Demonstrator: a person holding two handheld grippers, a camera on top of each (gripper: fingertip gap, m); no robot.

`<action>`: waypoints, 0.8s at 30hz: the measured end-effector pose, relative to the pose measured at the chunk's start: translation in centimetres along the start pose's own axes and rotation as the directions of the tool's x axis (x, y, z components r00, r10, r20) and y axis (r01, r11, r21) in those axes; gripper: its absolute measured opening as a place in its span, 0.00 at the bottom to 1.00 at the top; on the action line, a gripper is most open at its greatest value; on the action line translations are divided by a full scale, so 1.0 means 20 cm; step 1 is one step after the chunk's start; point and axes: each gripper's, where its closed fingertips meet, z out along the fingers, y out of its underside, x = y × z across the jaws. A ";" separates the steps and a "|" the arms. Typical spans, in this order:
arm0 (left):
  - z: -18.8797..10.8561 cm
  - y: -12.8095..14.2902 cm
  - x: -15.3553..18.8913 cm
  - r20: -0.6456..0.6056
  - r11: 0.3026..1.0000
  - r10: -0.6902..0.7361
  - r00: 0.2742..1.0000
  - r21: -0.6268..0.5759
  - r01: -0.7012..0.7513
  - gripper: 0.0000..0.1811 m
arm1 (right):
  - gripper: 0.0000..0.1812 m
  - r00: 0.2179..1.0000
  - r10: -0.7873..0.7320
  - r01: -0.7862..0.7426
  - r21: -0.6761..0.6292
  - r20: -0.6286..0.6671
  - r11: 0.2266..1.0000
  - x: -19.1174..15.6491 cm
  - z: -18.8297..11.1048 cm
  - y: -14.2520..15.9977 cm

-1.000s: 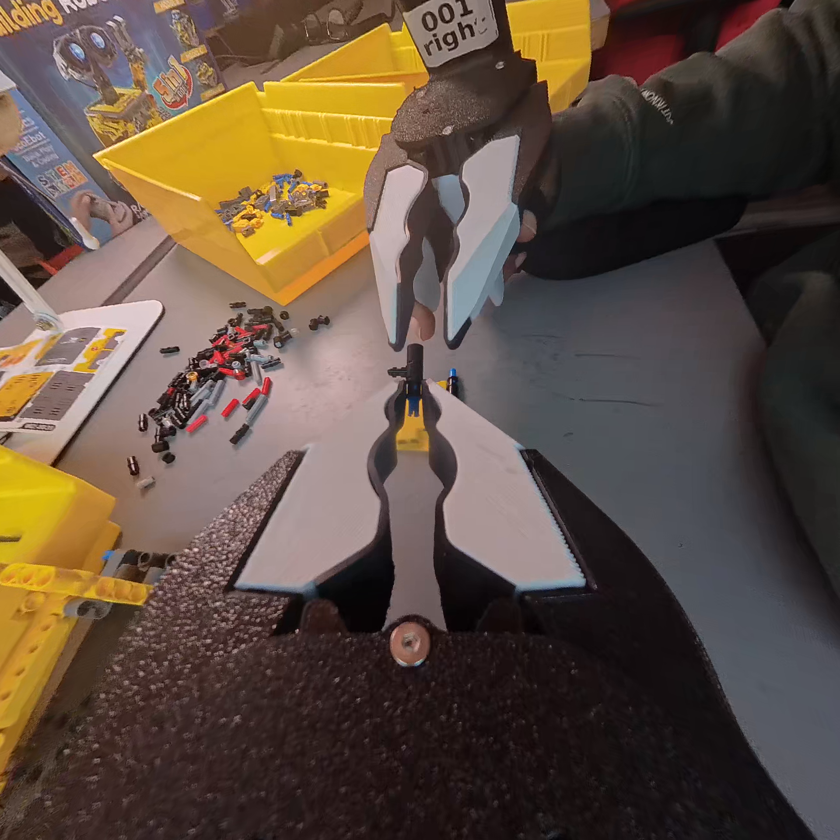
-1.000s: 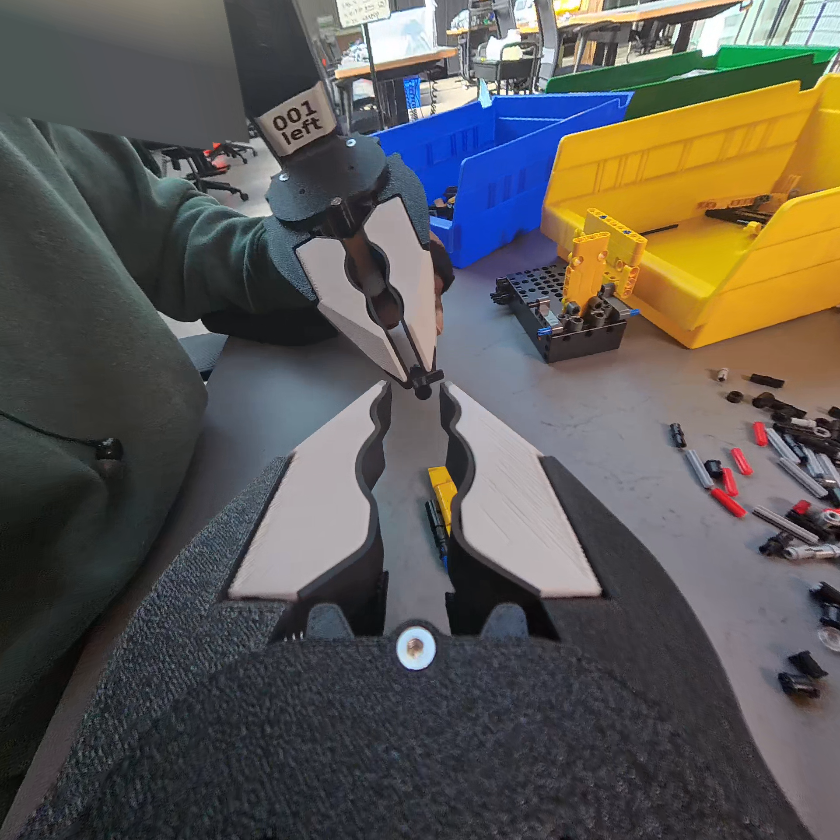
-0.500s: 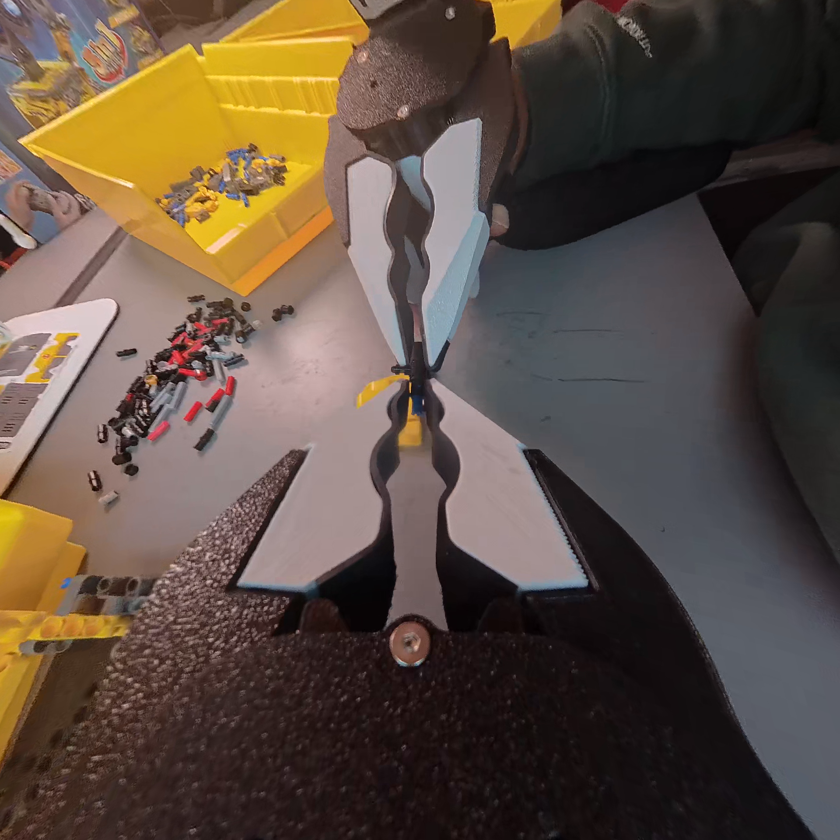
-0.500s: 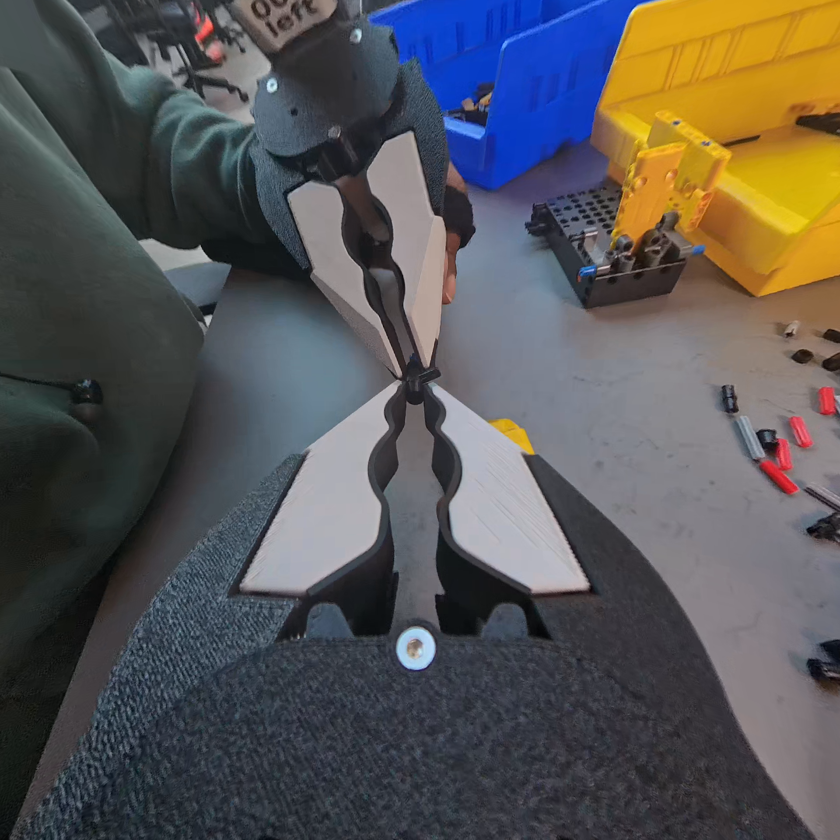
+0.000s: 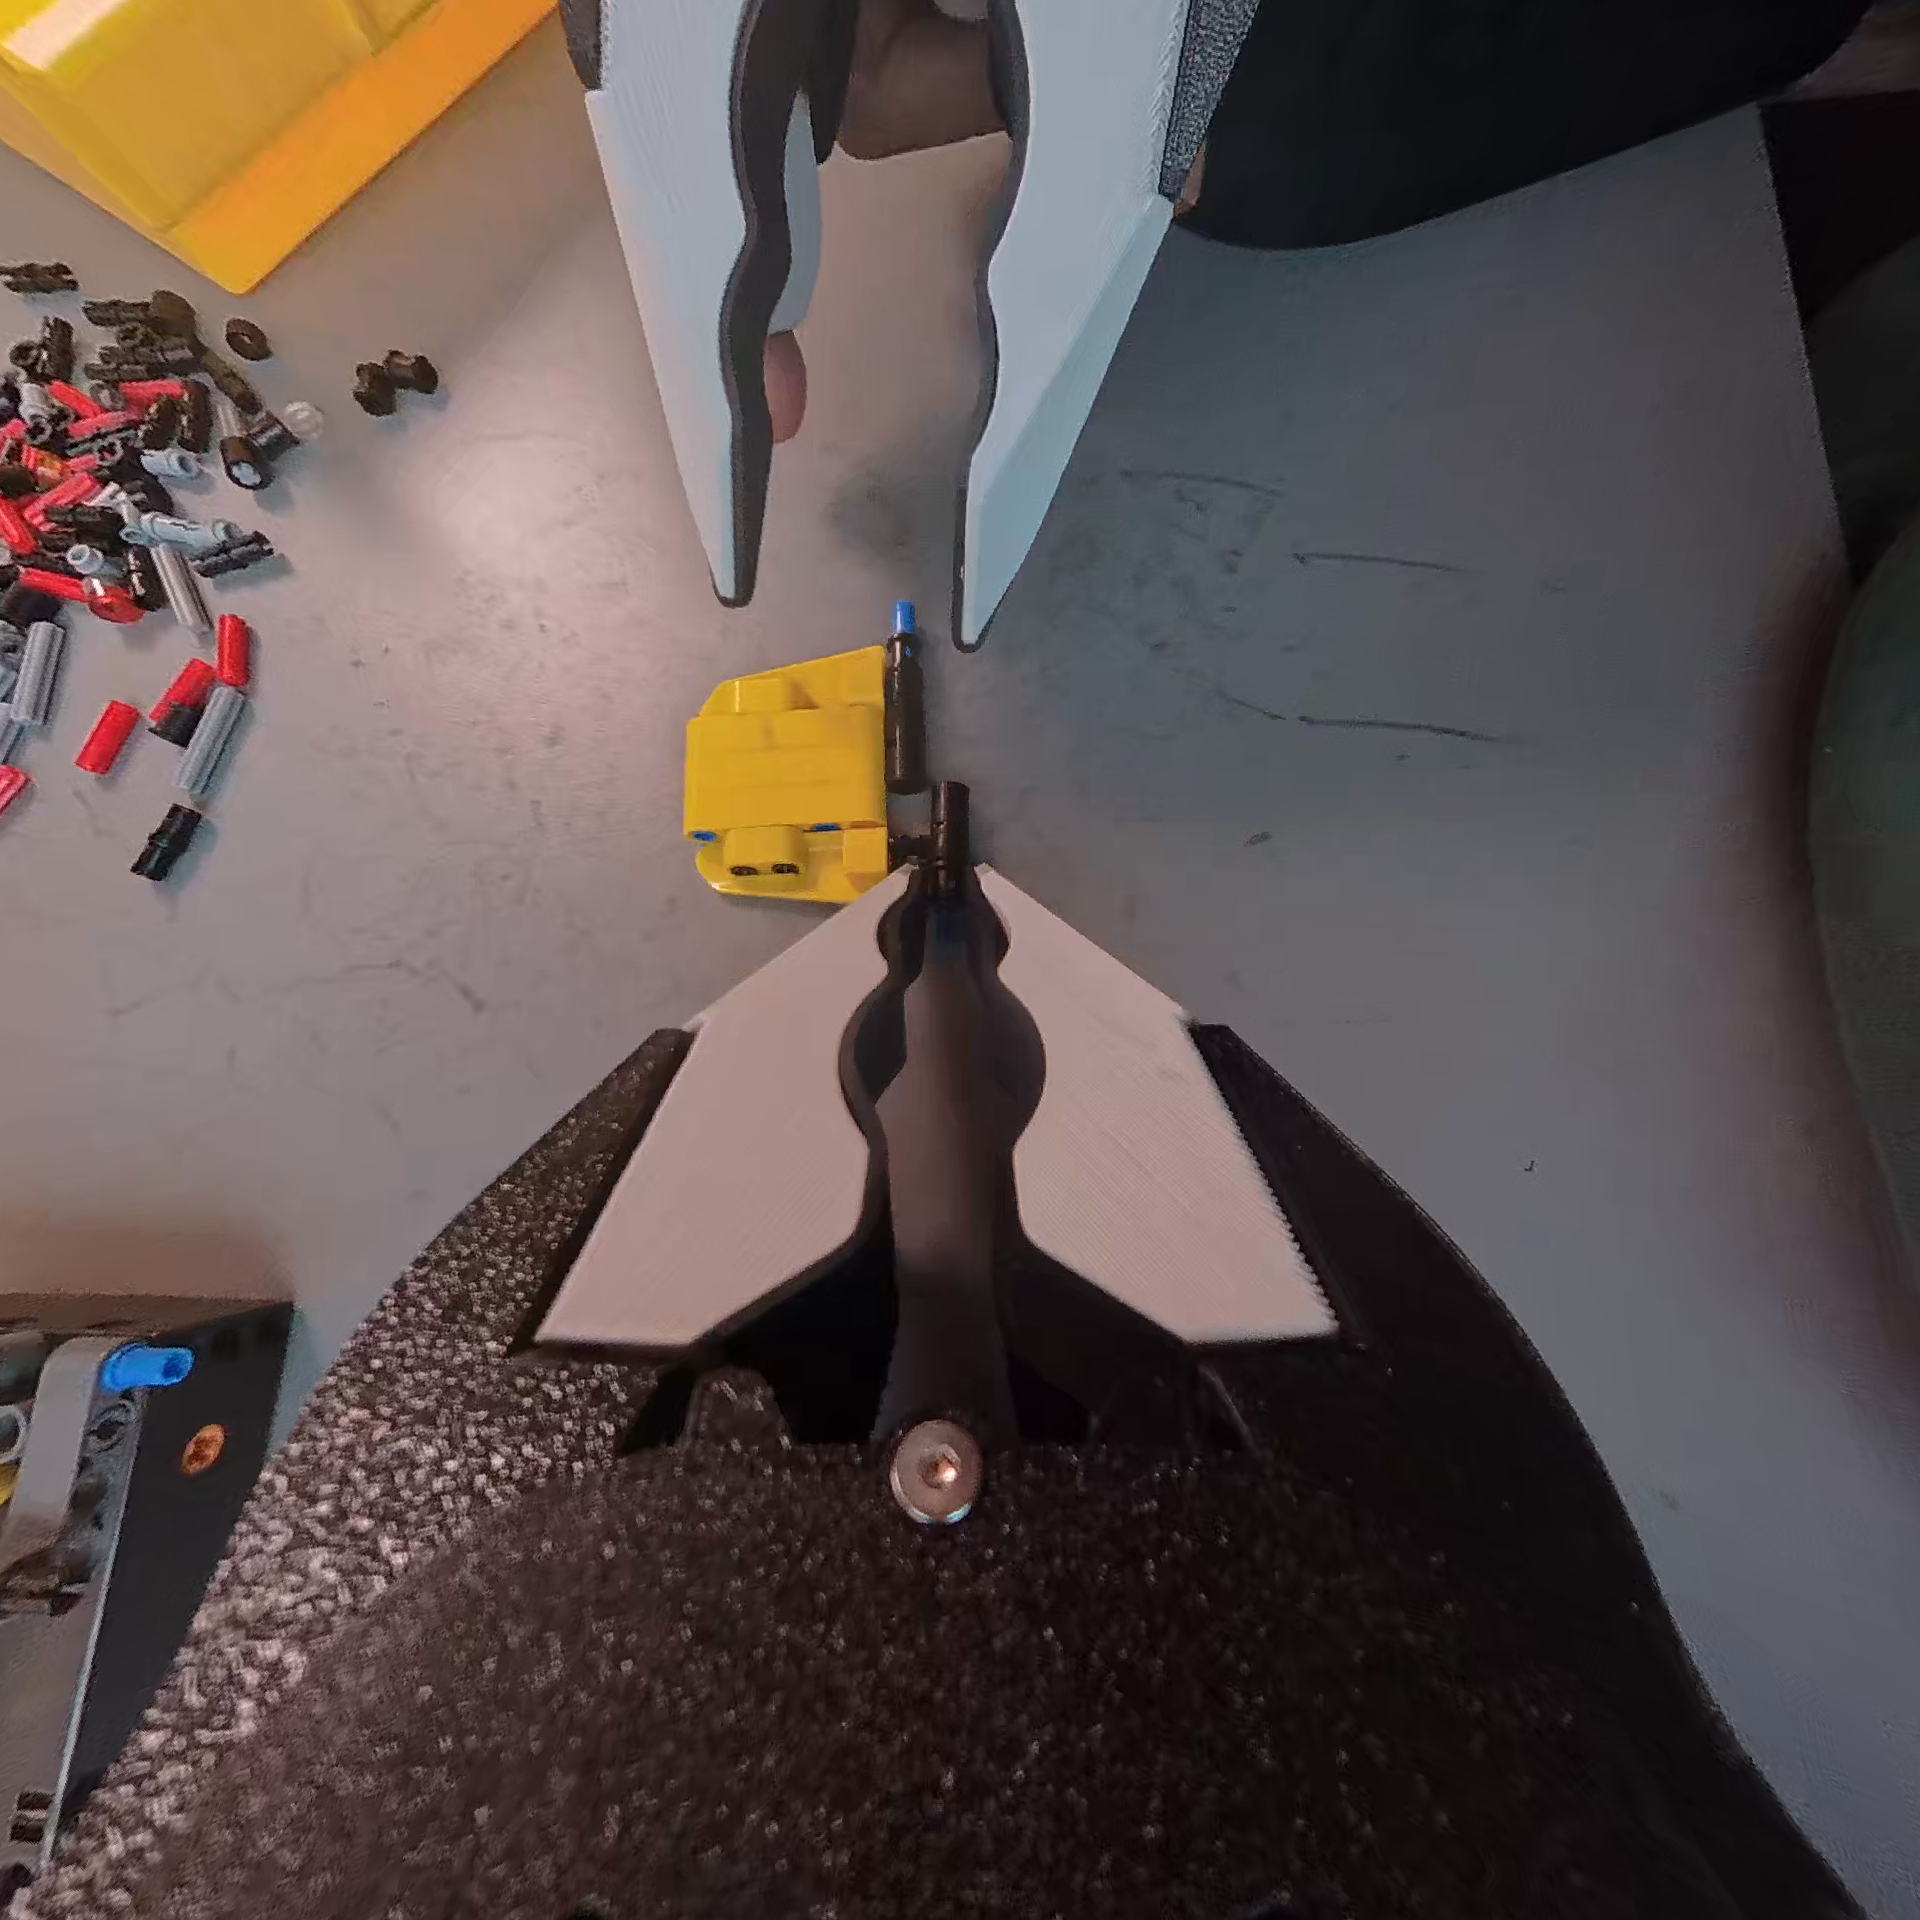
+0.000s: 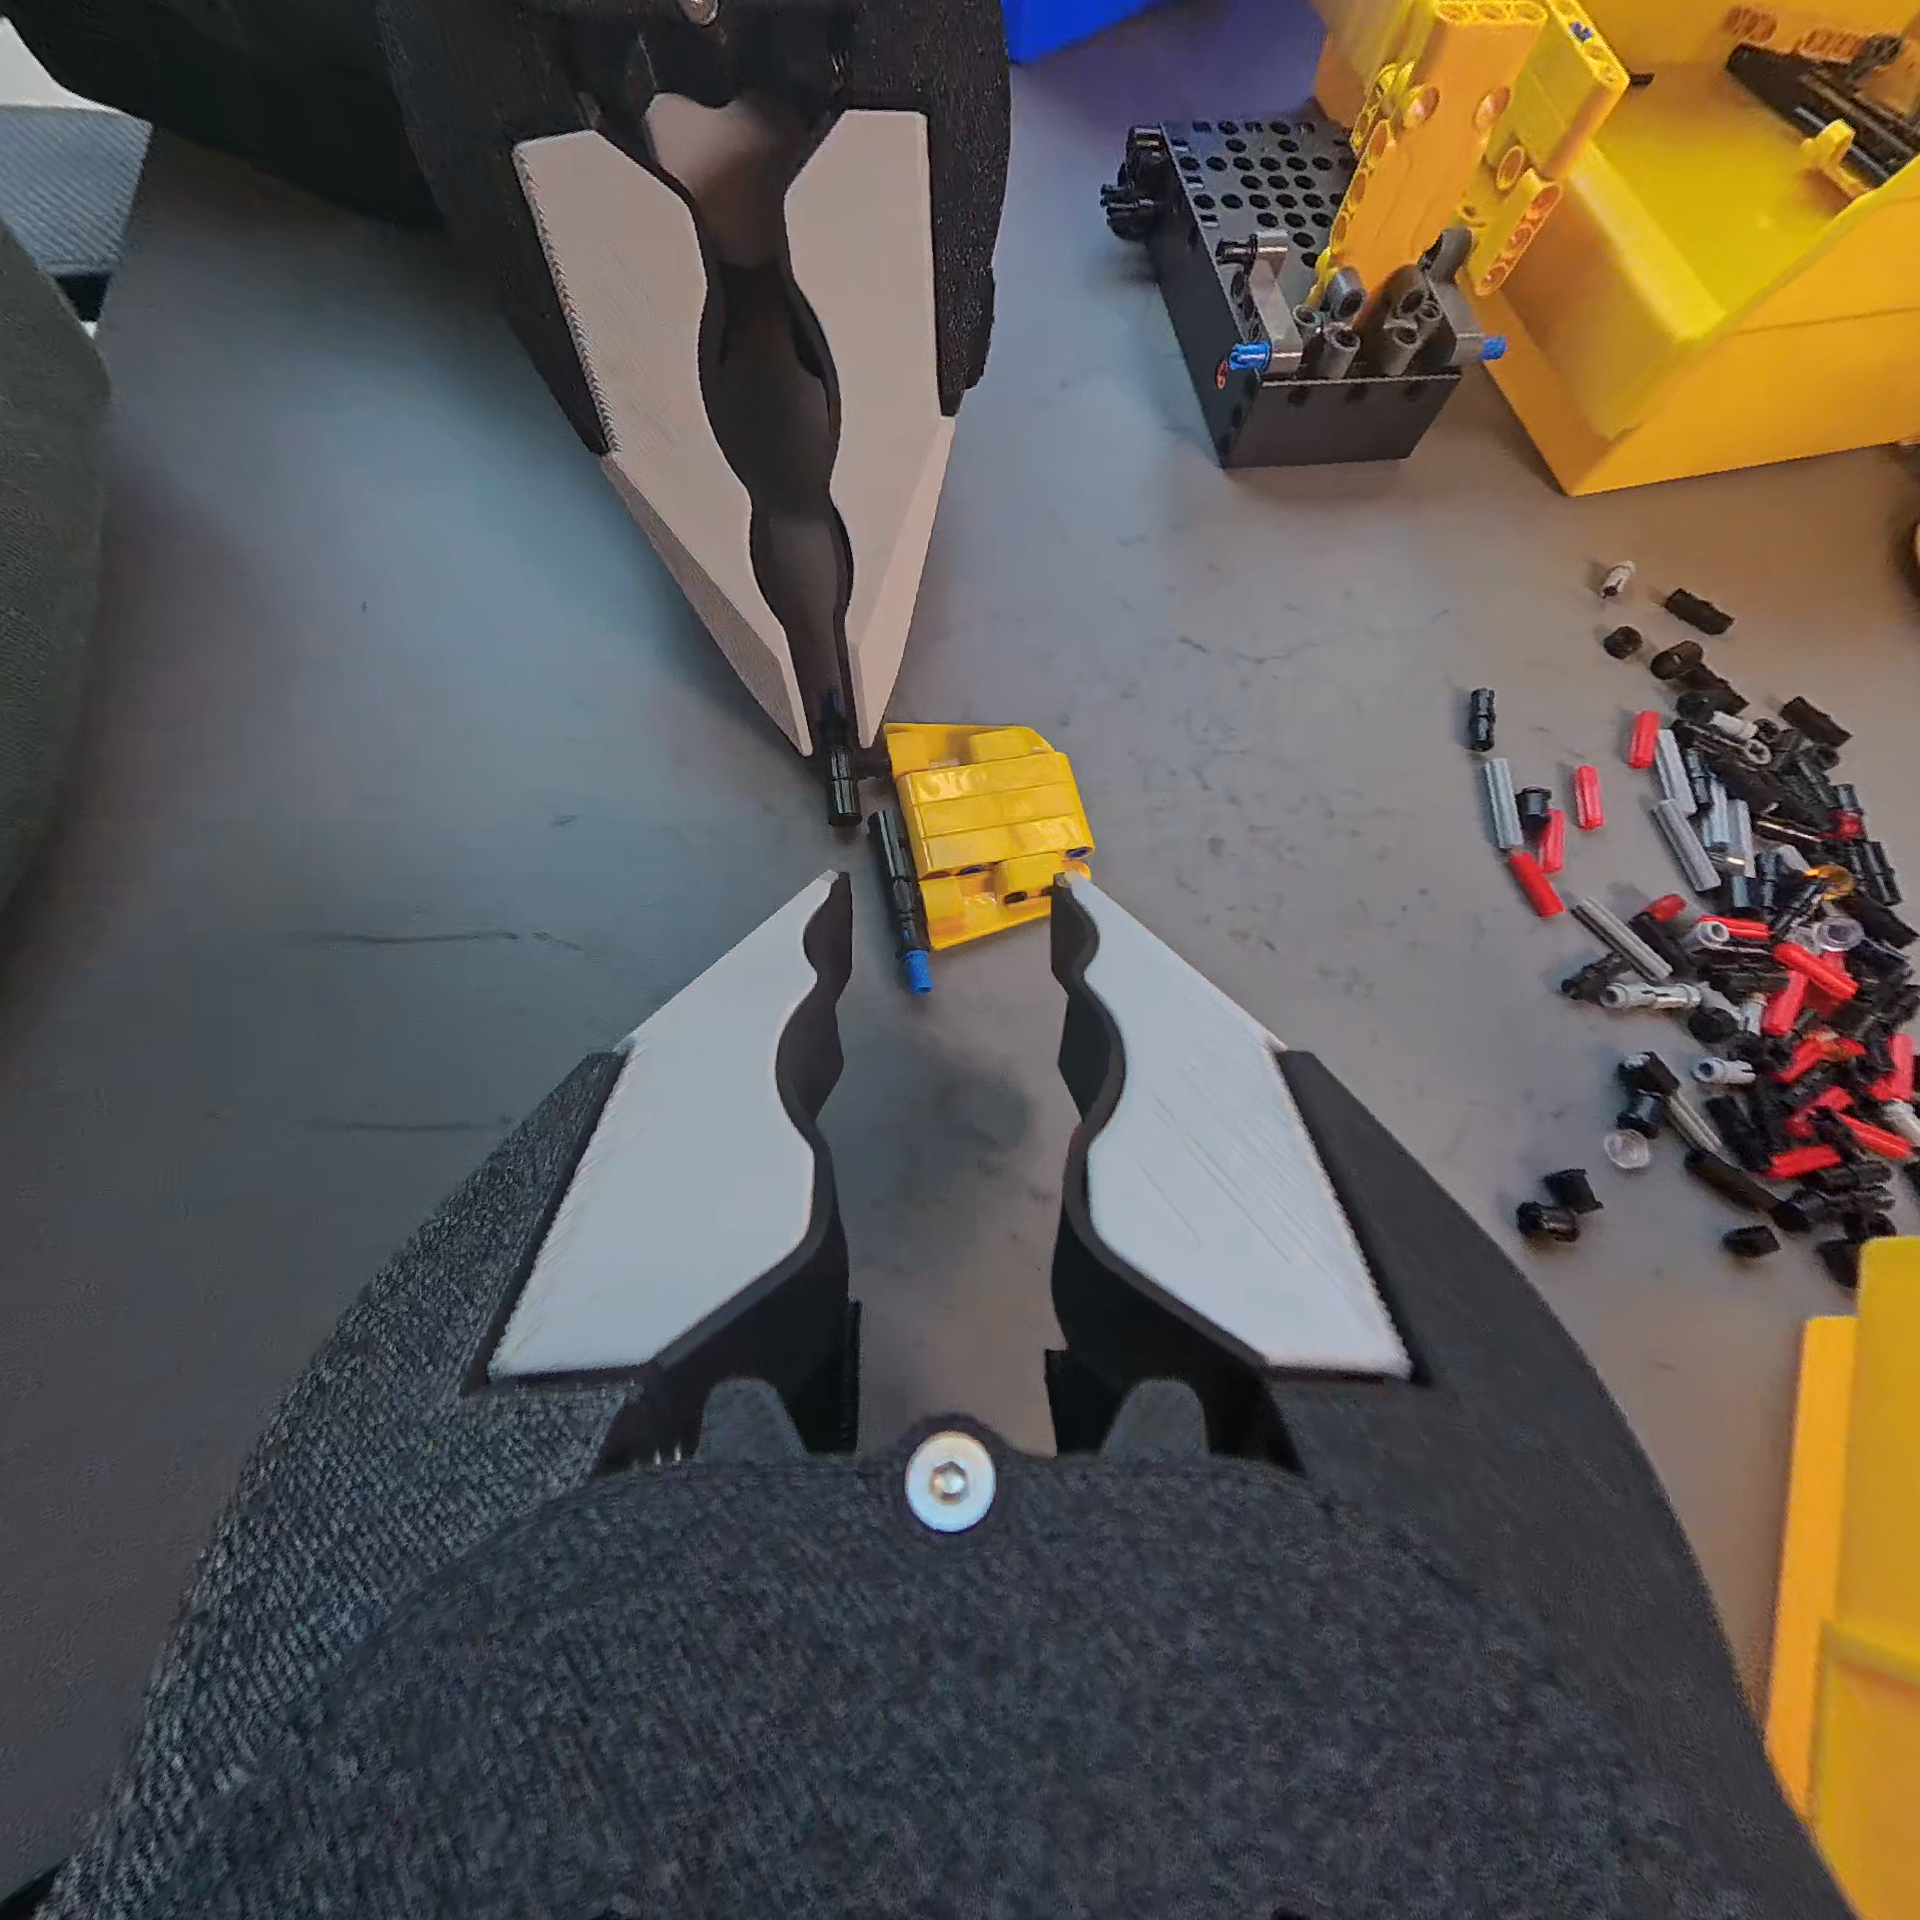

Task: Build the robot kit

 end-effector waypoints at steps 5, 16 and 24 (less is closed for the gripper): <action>0.00 0.00 -0.01 0.019 1.000 -0.007 1.000 0.000 0.007 0.05 | 0.22 1.000 -0.005 0.005 -0.011 0.004 1.000 0.00 0.01 0.02; -0.03 0.00 -0.05 0.075 1.000 -0.003 0.997 0.017 0.001 0.10 | 0.35 0.995 -0.072 0.080 -0.117 0.073 0.990 0.04 0.11 0.00; -0.01 0.01 -0.01 0.046 1.000 0.029 0.999 -0.002 -0.029 0.06 | 0.27 0.980 -0.077 0.108 -0.166 0.183 0.980 0.03 0.14 0.01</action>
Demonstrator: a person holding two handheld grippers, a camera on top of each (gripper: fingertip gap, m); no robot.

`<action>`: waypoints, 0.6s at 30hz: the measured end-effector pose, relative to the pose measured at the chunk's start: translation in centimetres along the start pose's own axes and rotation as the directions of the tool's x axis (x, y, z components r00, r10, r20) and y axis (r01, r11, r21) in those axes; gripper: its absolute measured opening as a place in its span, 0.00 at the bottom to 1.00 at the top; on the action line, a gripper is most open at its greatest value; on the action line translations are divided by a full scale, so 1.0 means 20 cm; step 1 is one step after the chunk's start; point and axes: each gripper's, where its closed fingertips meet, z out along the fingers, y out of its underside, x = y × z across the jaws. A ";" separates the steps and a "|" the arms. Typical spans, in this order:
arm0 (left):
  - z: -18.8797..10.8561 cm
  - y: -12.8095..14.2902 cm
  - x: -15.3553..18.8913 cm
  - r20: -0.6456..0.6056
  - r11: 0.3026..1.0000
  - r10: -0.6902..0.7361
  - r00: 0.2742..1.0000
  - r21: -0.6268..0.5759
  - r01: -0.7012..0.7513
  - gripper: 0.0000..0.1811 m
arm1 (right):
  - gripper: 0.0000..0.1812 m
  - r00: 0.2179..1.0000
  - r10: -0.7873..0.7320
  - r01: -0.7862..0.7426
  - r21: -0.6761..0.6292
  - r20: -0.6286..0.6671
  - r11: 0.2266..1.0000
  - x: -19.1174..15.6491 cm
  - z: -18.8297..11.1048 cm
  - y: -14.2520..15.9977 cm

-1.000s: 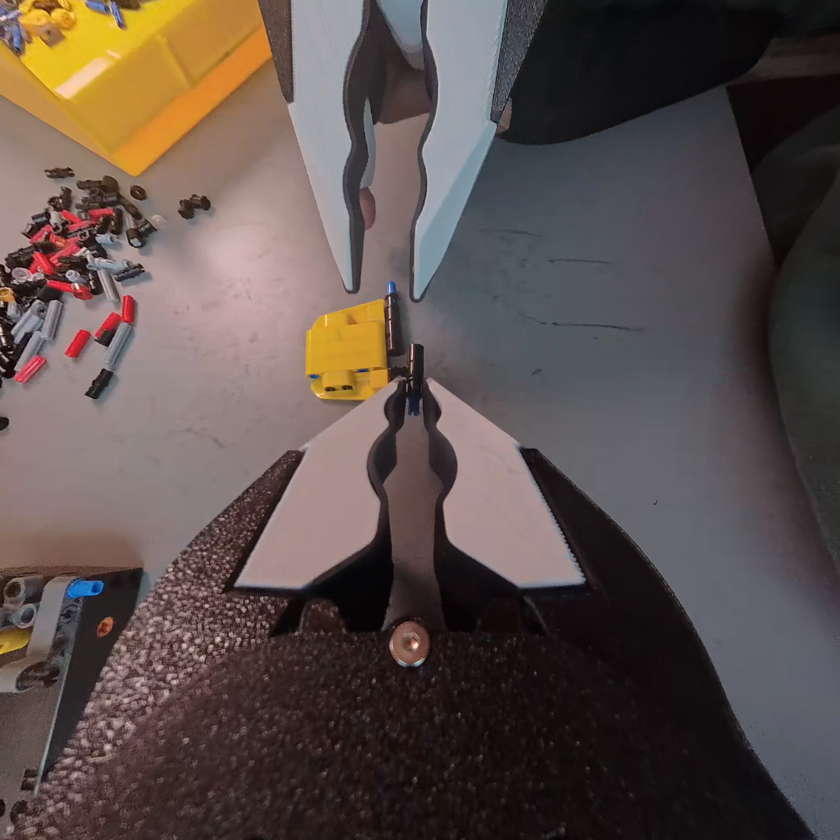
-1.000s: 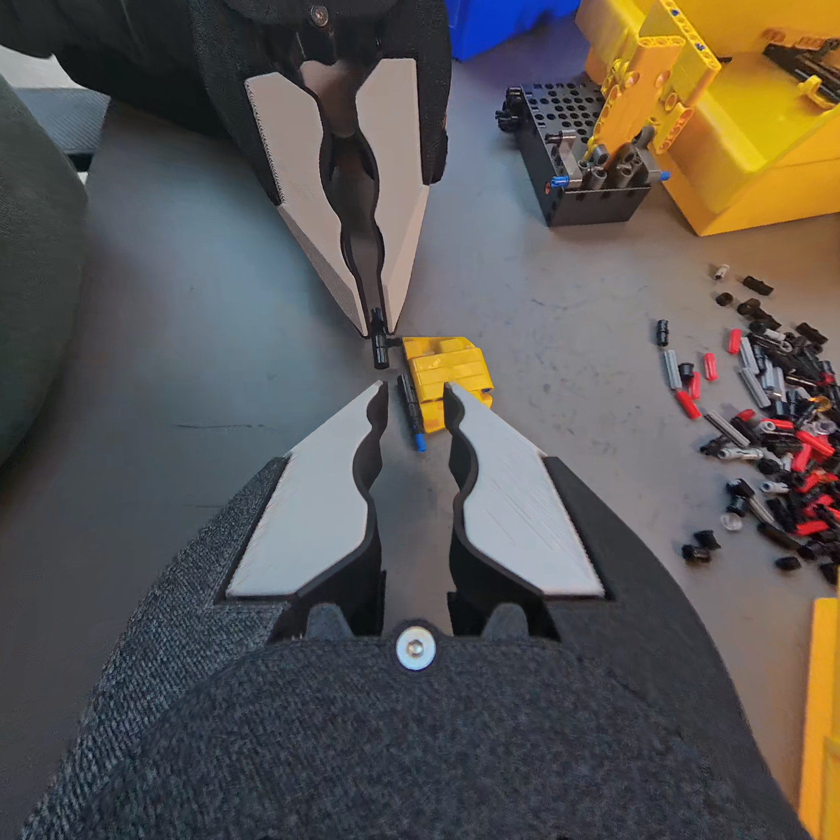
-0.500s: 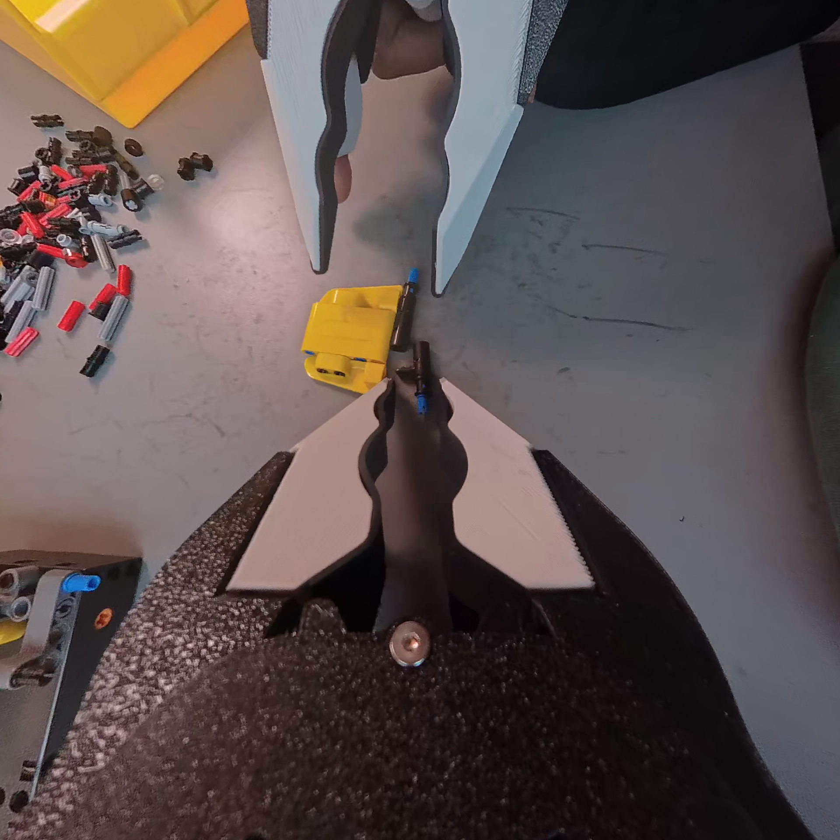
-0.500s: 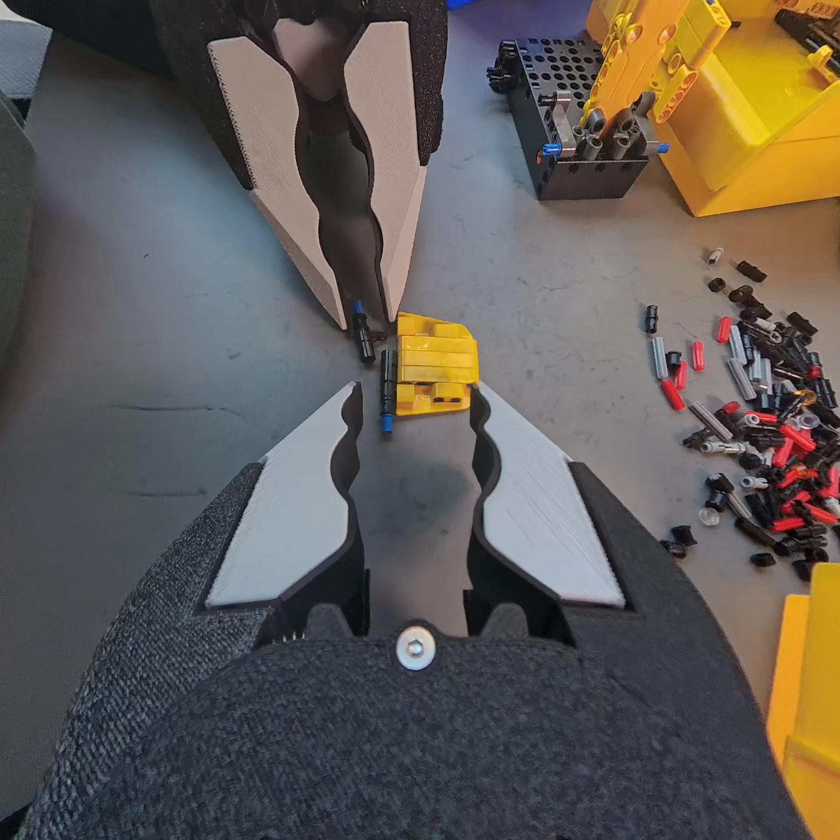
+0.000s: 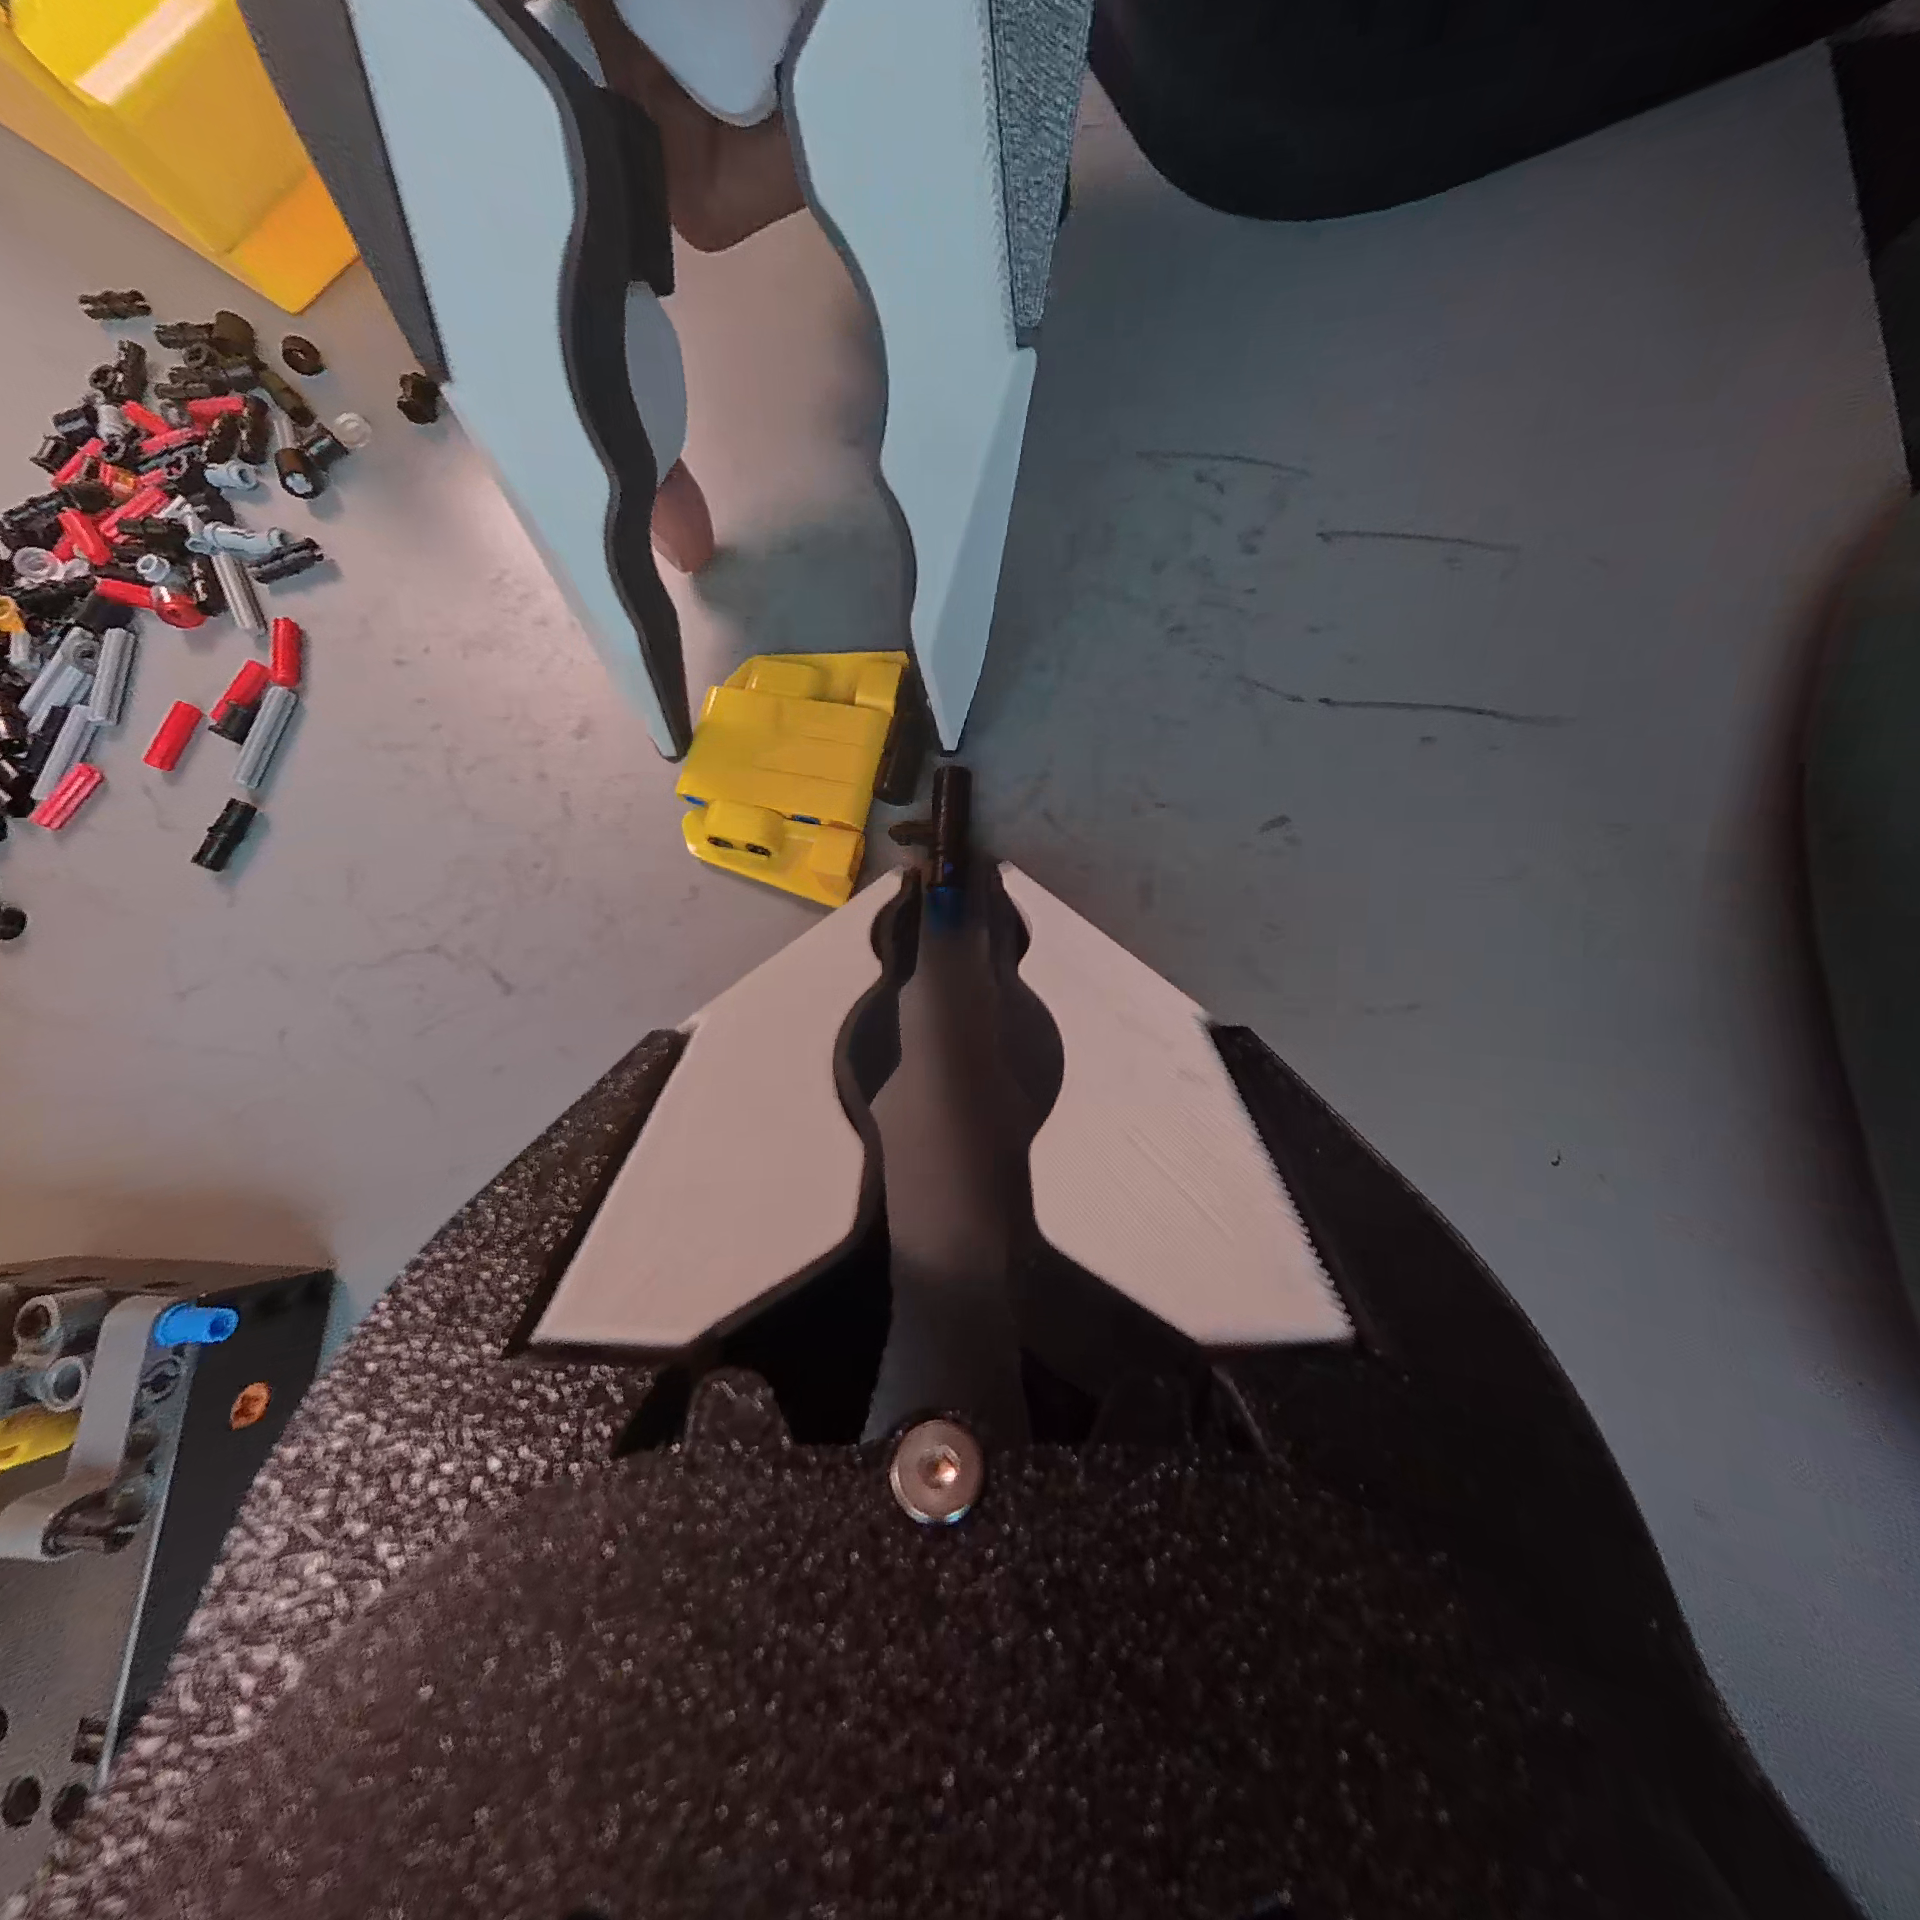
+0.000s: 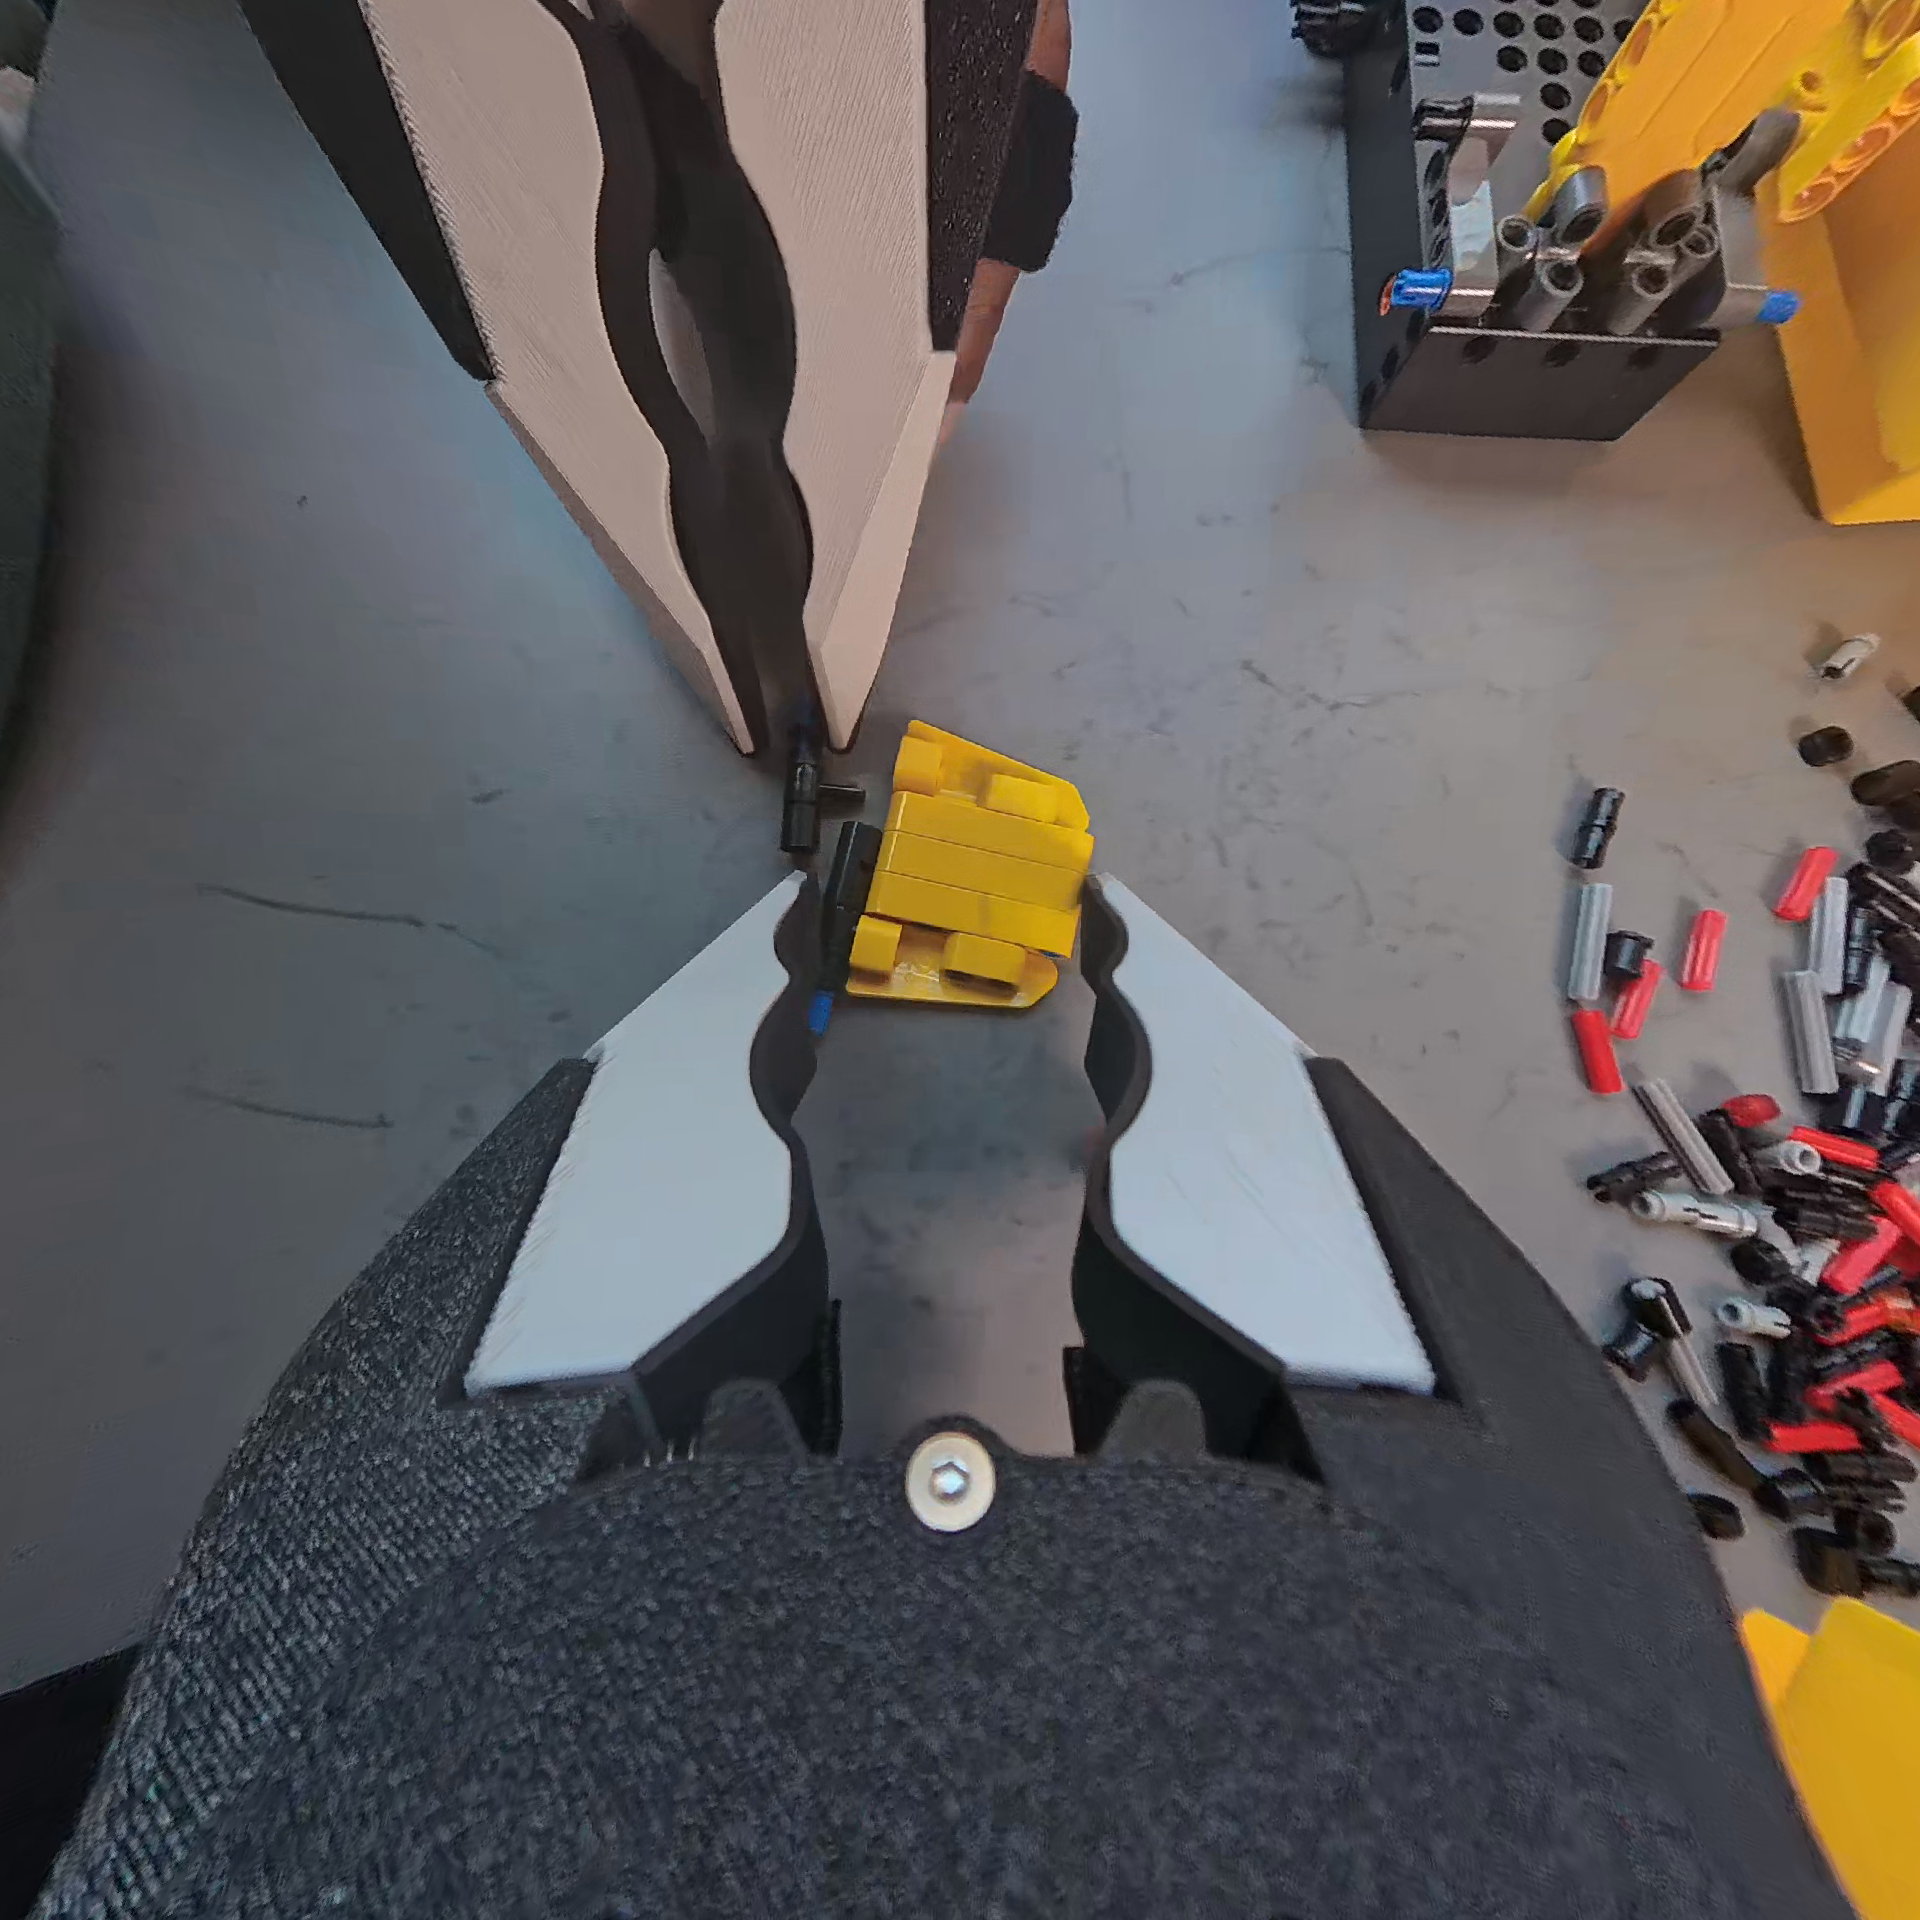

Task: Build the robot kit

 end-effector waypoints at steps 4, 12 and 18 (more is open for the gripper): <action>0.00 0.00 0.01 -0.017 1.000 0.002 1.000 -0.001 -0.002 0.03 | 0.27 1.000 -0.017 0.018 -0.011 0.024 1.000 0.00 0.00 0.00; 0.00 0.00 0.01 -0.020 0.999 0.039 0.999 0.004 -0.039 0.03 | 0.27 0.998 -0.047 0.048 -0.025 0.043 0.999 -0.04 0.00 0.00; 0.00 0.00 0.01 -0.012 0.997 0.077 0.997 0.008 -0.077 0.03 | 0.27 0.998 -0.046 0.047 -0.017 0.045 0.999 -0.04 0.00 0.00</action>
